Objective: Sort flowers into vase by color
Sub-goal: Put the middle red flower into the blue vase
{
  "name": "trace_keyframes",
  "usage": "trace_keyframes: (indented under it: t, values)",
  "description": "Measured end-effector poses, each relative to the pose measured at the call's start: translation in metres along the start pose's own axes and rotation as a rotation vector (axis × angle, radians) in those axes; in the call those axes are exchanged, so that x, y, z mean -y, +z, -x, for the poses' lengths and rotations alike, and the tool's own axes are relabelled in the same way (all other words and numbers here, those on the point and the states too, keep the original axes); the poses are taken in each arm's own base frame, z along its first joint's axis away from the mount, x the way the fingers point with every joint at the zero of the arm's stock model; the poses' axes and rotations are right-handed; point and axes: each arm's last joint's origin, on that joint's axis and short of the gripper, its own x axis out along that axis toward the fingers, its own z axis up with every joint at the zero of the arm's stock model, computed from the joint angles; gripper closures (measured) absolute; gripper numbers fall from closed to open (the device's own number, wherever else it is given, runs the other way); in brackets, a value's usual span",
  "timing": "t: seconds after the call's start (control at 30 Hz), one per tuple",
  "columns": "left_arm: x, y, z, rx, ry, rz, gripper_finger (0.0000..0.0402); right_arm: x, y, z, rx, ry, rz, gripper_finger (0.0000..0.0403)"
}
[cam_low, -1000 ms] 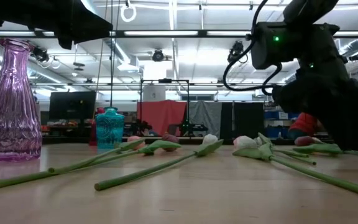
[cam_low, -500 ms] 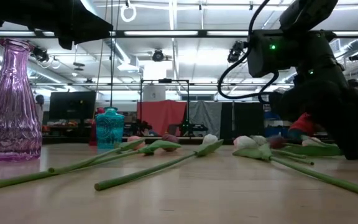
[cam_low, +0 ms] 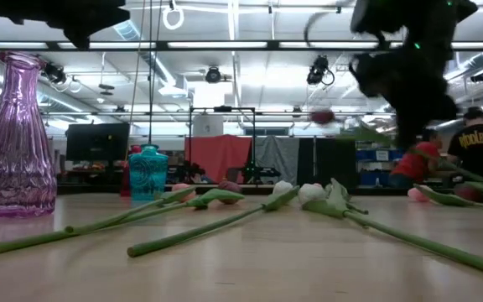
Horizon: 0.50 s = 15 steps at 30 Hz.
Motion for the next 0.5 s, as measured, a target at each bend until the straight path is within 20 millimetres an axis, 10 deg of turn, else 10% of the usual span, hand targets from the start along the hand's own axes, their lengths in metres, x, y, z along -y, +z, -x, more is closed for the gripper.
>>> trace_keyframes:
  t: [0.23,0.5]
  values:
    - [-0.008,-0.022,0.012,0.004,0.076,-0.004,0.022,-0.035,0.041,0.016,0.426,0.403,0.284,0.0395]
    - [-0.019,-0.032,0.023,0.047,0.129,-0.008,0.022,-0.051,0.084,-0.01,0.683,0.584,0.431,0.0394]
